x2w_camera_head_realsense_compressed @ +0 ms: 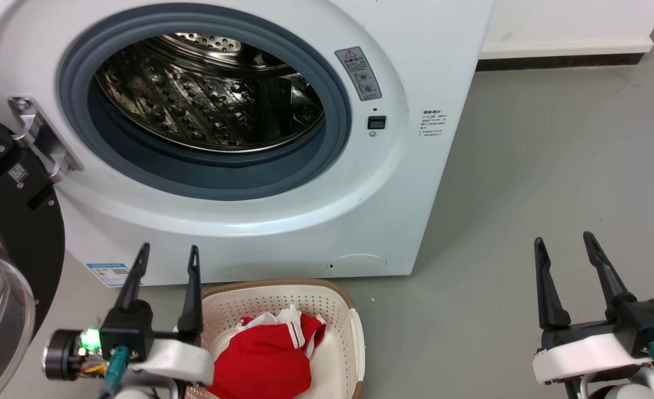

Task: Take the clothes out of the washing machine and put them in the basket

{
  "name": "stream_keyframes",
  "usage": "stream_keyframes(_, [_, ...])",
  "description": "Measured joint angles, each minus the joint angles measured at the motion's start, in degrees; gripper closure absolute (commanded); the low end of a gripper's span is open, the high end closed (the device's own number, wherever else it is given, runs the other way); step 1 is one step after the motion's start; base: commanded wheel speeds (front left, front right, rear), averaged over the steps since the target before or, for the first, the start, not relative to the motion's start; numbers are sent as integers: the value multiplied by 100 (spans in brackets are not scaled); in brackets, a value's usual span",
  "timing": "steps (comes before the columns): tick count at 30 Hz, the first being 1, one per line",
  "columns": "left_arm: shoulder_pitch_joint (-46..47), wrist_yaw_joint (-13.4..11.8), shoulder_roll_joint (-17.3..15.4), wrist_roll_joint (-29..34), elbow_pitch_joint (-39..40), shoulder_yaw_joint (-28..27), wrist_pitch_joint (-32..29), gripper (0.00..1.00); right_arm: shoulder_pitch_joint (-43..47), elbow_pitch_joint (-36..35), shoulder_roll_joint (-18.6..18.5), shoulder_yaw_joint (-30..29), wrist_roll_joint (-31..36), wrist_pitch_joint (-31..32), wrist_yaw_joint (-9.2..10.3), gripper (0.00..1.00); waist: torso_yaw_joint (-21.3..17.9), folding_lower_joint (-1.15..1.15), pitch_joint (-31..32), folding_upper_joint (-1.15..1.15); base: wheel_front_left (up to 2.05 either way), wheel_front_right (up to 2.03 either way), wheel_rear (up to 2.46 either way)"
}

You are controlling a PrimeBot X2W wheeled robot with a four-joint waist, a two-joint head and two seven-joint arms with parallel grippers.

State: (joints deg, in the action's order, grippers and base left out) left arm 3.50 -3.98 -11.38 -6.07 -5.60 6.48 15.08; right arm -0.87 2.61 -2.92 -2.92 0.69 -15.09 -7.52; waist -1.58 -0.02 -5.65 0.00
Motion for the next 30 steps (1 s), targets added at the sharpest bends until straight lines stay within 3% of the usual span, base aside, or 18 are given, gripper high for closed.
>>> stream_keyframes(14, [-519, 43, 449, 361, 650, -327, -1, 0, 241, 93, 1, 85, -64, 0, 0, 0, 35, 1, 423, 0, 0, 0, 0])
stream_keyframes(30, [-654, 296, 606, 391, 324, -502, -1, 0, 327, 93, 1, 83, -167, 0, -1, 0, -83, 2, 457, 0, 0, 0, 0])
